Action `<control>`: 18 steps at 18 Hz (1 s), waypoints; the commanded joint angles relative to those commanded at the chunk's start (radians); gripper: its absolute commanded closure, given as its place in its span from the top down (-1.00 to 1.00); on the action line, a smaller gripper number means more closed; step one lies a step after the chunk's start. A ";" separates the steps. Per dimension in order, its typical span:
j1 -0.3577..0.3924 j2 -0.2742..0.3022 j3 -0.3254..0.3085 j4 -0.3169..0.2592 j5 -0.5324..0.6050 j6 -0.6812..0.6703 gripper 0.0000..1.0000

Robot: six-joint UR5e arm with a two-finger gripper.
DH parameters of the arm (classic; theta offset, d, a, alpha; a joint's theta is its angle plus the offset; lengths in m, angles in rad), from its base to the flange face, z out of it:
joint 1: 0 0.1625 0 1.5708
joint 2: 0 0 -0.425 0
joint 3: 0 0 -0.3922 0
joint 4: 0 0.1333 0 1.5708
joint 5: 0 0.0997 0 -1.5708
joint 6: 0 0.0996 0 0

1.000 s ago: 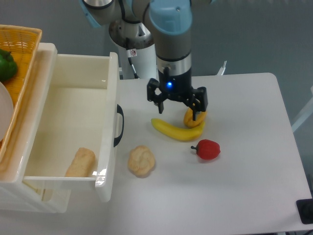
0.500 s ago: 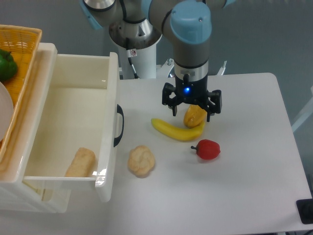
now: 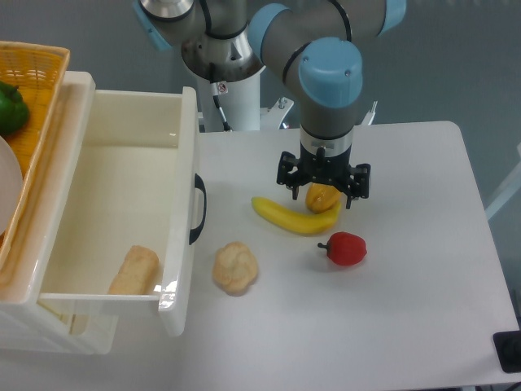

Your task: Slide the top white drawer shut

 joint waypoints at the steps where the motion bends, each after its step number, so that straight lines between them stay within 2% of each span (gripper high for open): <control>1: 0.011 -0.005 -0.002 0.000 0.000 -0.002 1.00; 4: 0.032 -0.015 -0.008 -0.003 -0.002 -0.081 1.00; 8: 0.020 -0.043 -0.008 0.000 -0.017 -0.202 1.00; 13: -0.047 -0.080 -0.006 0.008 -0.008 -0.265 1.00; 18: -0.058 -0.103 0.003 0.002 -0.115 -0.291 1.00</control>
